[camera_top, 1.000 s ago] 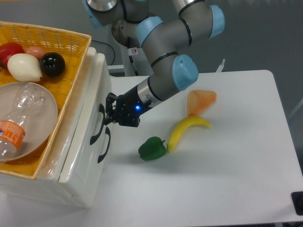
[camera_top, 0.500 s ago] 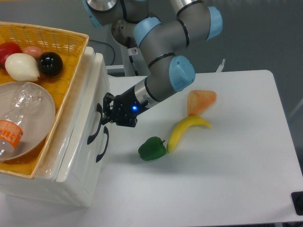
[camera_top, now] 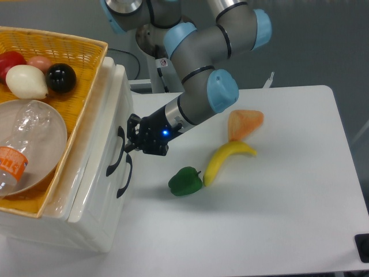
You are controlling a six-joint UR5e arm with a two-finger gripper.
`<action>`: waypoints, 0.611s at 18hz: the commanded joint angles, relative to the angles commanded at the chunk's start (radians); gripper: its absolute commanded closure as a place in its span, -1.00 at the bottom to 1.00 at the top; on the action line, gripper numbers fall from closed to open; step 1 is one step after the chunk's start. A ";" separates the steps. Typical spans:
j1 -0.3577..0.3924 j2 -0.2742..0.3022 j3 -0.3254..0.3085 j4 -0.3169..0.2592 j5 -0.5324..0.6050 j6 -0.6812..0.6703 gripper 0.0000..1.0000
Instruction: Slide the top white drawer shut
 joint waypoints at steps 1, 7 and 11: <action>0.011 -0.002 0.005 0.000 0.006 0.000 0.45; 0.143 -0.047 0.084 0.018 0.055 0.005 -0.22; 0.239 -0.080 0.112 0.087 0.061 0.073 -1.00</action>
